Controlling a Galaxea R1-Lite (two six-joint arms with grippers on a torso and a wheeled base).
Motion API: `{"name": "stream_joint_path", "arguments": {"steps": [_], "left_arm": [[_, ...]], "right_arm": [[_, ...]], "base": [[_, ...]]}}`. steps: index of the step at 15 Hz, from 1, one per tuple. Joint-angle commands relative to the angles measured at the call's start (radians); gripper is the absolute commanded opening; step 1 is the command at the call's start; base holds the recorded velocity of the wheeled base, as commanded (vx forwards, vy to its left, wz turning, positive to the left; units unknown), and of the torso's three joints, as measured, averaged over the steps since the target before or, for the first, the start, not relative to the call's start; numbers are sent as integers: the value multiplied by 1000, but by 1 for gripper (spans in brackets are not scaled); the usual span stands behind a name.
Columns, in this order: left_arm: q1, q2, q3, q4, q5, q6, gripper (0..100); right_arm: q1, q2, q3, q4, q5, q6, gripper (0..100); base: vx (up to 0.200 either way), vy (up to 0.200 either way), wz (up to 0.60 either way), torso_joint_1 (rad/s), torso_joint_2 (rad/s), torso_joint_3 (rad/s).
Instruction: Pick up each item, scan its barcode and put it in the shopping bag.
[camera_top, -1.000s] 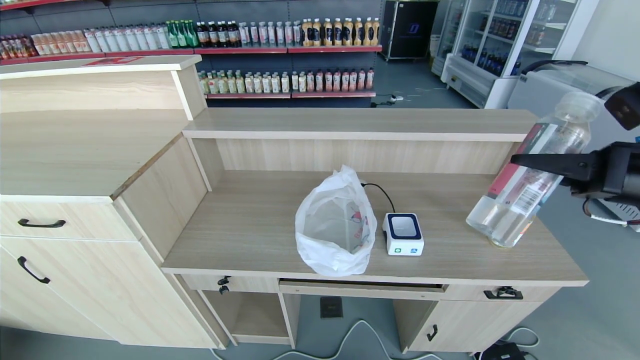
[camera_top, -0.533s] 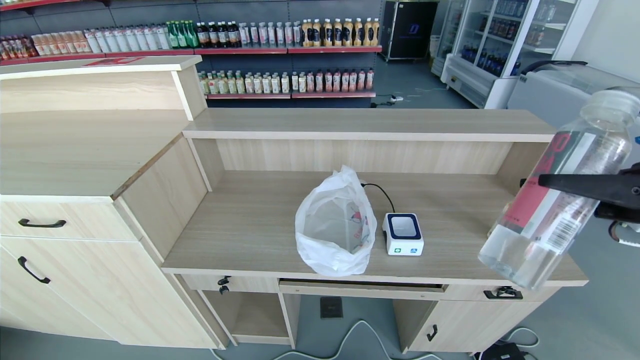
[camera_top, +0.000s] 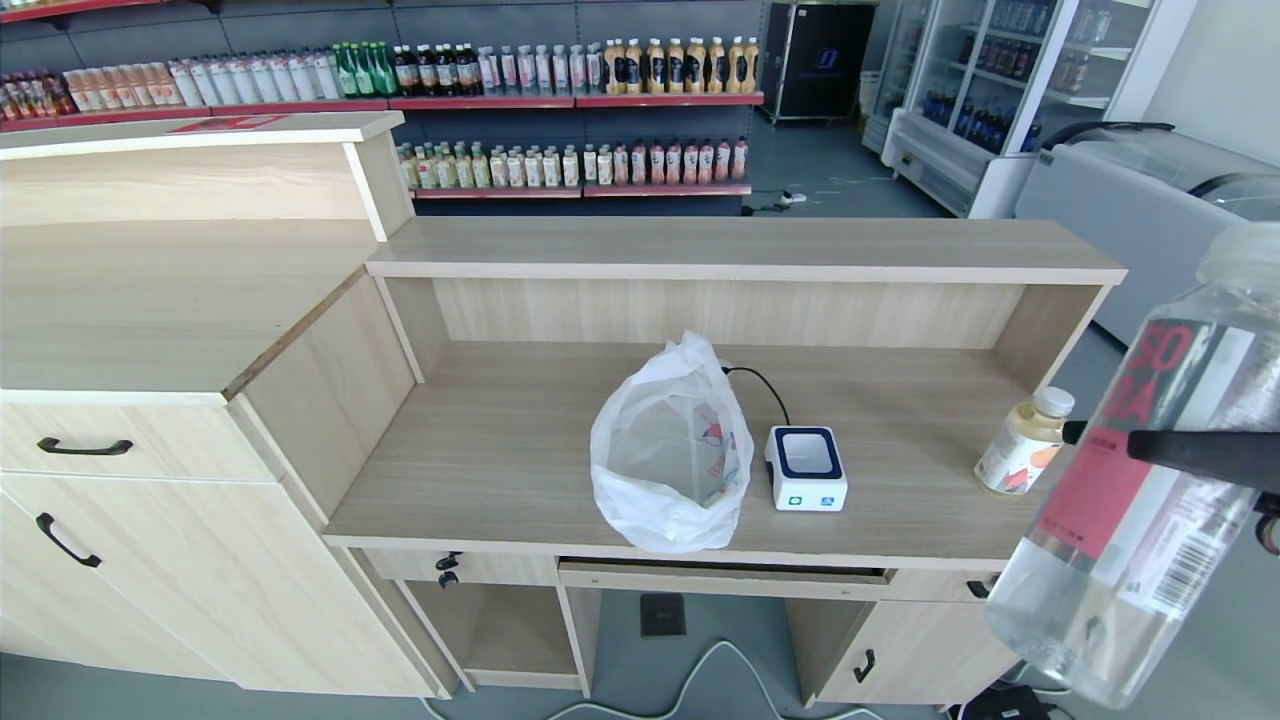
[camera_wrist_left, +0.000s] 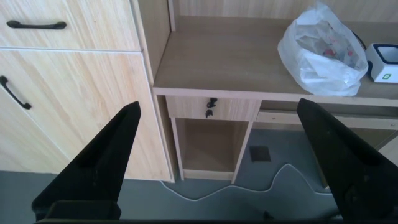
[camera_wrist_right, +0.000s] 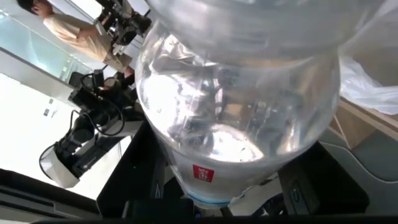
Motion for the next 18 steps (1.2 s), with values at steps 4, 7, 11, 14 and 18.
{"name": "stream_joint_path", "arguments": {"steps": [4, 7, 11, 14, 18], "left_arm": [[0, 0, 0, 0, 0, 0, 100], [0, 0, 0, 0, 0, 0, 100], [0, 0, 0, 0, 0, 0, 100], [0, 0, 0, 0, 0, 0, 100], [0, 0, 0, 0, 0, 0, 100]], "right_arm": [[16, -95, 53, 56, 1, -2, 0], [10, -136, 54, 154, -10, -45, 0], [10, -129, 45, 157, -52, -62, 0], [9, -130, 41, 156, -81, -62, 0], [7, -138, 41, 156, -84, -62, 0]], "base": [[0, 0, 0, 0, 0, 0], [0, 0, 0, 0, 0, 0], [0, 0, 0, 0, 0, 0], [0, 0, 0, 0, 0, 0], [0, 0, 0, 0, 0, 0]]}}
